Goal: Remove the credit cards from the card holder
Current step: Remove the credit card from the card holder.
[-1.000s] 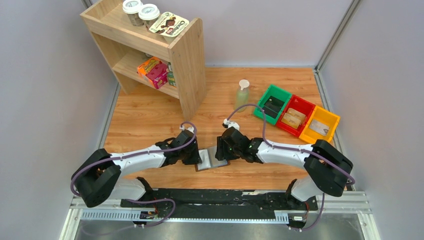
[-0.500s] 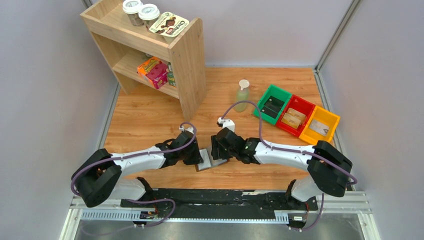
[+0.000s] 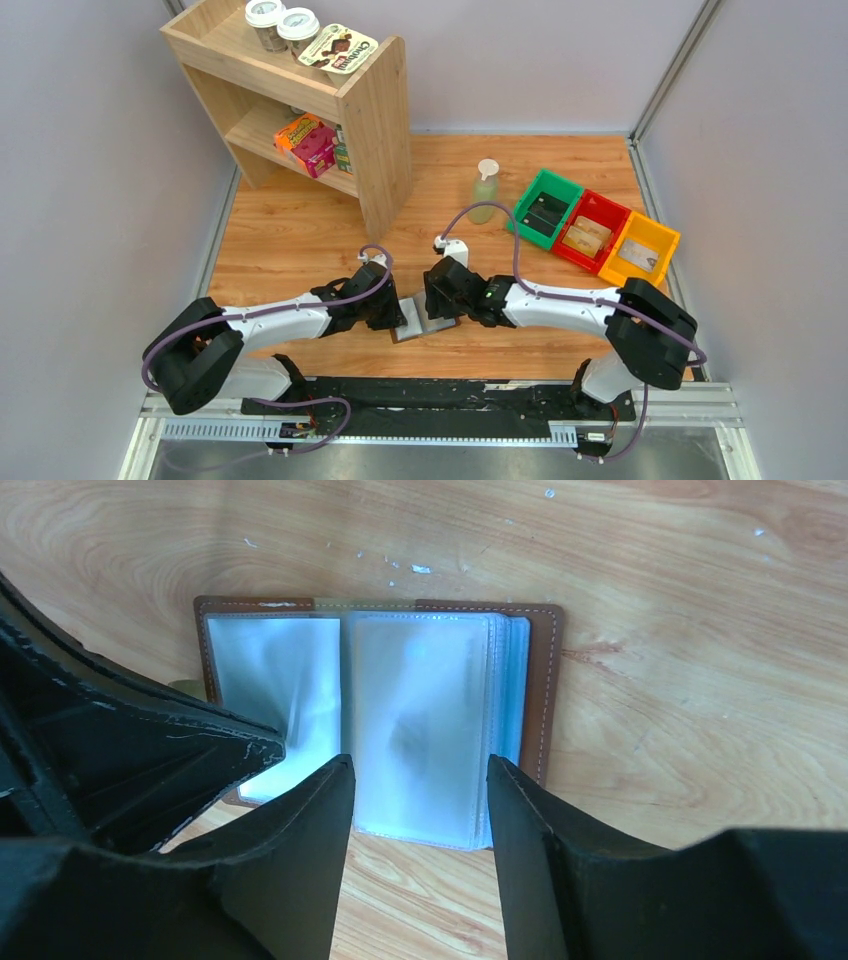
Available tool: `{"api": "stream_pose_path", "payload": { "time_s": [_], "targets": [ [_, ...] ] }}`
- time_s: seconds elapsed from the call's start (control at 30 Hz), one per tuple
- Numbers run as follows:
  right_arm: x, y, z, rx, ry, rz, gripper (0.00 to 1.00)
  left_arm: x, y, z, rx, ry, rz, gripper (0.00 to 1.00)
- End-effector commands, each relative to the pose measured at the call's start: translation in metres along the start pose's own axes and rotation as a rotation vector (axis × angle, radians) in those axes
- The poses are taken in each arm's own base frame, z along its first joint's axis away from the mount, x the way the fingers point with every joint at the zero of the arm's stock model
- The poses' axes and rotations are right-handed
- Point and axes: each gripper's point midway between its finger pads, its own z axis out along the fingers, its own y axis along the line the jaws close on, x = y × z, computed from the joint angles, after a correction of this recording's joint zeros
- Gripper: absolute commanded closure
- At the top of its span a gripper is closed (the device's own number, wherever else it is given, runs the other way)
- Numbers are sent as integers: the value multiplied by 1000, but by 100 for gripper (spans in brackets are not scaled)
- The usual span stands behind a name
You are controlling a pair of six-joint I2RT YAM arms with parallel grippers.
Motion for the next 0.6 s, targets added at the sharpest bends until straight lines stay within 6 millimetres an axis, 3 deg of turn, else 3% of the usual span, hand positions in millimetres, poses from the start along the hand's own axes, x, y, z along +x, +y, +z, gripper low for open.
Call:
{"api": "stream_pose_path", "payload": {
  "time_s": [0.0, 0.27, 0.47, 0.57],
  "targets": [
    [-1, 13, 9, -39, -3, -4, 46, 15, 19, 3, -61, 38, 3, 87],
    [9, 14, 20, -37, 40, -8, 48, 15, 19, 2, -59, 36, 0, 87],
    [7, 22, 15, -75, 41, -1, 49, 16, 19, 2, -56, 40, -2, 87],
    [2, 26, 9, -94, 26, 3, 41, 17, 19, 3, -57, 41, -2, 87]
  ]
}}
